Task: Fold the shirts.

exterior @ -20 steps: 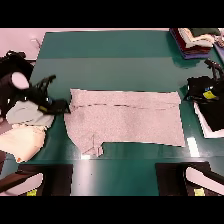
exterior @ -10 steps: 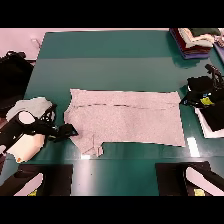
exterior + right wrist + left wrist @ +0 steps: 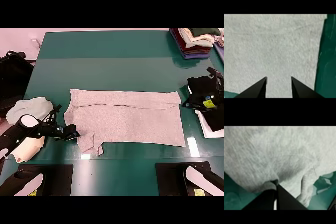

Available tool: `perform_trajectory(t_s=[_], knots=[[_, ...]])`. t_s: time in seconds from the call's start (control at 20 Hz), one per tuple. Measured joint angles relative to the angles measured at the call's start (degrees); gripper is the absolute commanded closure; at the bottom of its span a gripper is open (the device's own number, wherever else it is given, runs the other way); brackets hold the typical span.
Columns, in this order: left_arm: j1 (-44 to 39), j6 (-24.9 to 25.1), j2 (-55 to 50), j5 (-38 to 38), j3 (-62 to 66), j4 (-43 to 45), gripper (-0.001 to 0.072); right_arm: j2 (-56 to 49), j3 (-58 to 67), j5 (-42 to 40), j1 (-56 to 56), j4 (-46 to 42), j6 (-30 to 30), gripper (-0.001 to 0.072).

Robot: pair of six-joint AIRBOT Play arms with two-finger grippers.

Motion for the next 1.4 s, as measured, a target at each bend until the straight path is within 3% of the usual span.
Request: perform_trajectory(t_s=[0.05,0.1,0.15,0.25,0.3,0.55,0.65,0.75,0.85,1.05,1.25,1.4], knots=[[-0.11,0.2,0.09,-0.96,1.31,0.68,0.0683,0.52,-1.73,0.68,-1.92,-1.05,-0.2,0.0313],[-0.17,0.31,0.15,-2.19,2.8,1.79,0.0683,1.01,-3.8,1.36,-4.04,-2.25,-0.35,0.0226],[-0.22,0.42,0.17,-3.02,4.22,2.58,0.0683,1.42,-6.25,1.86,-6.38,-3.63,-0.46,0.0216],[-0.28,0.59,0.24,-4.26,6.99,3.69,0.0683,1.46,-11.82,2.73,-11.67,-5.73,-0.85,0.023],[-0.33,0.63,0.26,-4.59,8.09,4.07,0.0682,1.03,-14.58,2.86,-14.12,-6.14,-1.09,0.0271],[-0.33,0.79,0.26,-5.42,10.75,5.2,0.0683,-3.23,-23.67,1.03,-19.23,-2.58,-2.27,0.0291],[-0.33,0.79,0.26,-5.53,11.08,5.6,0.0683,-4.55,-24.94,0.85,-18.29,-0.57,-2.49,0.0437],[-0.33,0.79,0.24,-5.81,11.32,5.92,0.0684,-4.96,-25.18,-0.55,-16.06,0.17,-2.75,0.0629],[-0.33,0.79,0.7,-6.54,11.8,6.45,0.0685,-3.93,-24.2,-2.51,-13.38,-0.13,-2.86,0.0686],[-0.33,-0.96,5.97,-10.95,12.5,10.95,0.0684,2.08,-20.37,0.26,-9.44,0.04,-2.95,0.0694],[-0.37,-2.91,13.07,-20.26,13.31,13.94,0.0685,10.16,-15.93,6.03,-6.56,-3.45,-2.89,0.0694],[-0.37,-3.54,15.43,-22.23,15.32,14.91,0.0685,14.08,-13.14,8.52,-4.13,-5.99,-2.29,0.0695]])
